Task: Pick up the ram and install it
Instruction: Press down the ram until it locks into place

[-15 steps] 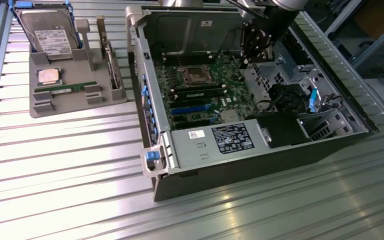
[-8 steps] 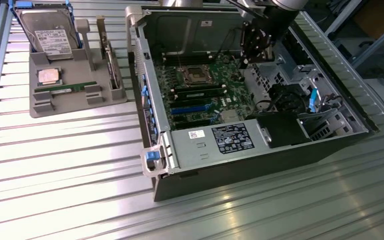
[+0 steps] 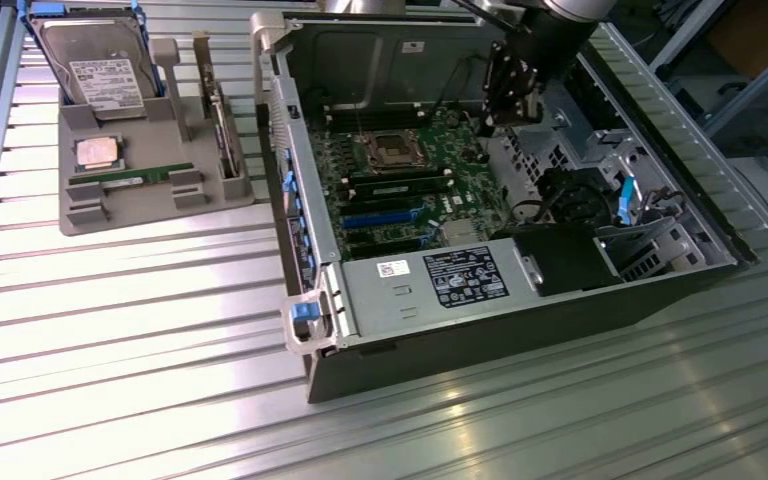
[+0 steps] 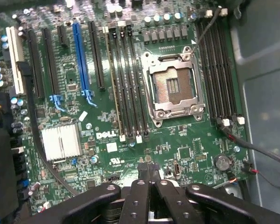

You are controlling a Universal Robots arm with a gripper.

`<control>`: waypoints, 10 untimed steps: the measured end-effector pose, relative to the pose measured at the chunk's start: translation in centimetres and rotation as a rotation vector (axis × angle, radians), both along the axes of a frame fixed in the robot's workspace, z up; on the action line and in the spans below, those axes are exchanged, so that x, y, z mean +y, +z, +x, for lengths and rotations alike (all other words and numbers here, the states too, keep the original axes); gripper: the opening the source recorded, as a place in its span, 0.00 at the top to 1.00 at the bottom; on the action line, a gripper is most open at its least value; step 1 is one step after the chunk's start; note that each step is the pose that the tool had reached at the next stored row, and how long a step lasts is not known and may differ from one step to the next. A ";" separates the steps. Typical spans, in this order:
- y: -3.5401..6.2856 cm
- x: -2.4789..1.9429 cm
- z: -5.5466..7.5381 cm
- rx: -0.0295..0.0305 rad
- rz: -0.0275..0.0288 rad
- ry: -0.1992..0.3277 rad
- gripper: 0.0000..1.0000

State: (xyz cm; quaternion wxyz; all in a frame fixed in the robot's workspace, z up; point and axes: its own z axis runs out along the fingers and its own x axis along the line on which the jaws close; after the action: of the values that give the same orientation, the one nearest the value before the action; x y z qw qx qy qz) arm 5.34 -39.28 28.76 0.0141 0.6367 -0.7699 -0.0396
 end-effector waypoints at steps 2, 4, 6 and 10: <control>-0.01 0.00 0.0 0.0000 0.0000 -0.045 0.89; -0.04 0.00 0.0 0.0000 0.0000 -0.118 0.89; -0.05 0.00 0.0 0.0000 -0.0001 -0.145 0.89; -0.07 0.00 0.0 0.0000 -0.0001 -0.196 0.89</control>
State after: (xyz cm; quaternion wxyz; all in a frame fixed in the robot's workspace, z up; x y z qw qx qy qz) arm 5.34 -39.28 28.69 0.0102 0.5585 -0.8284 -0.0407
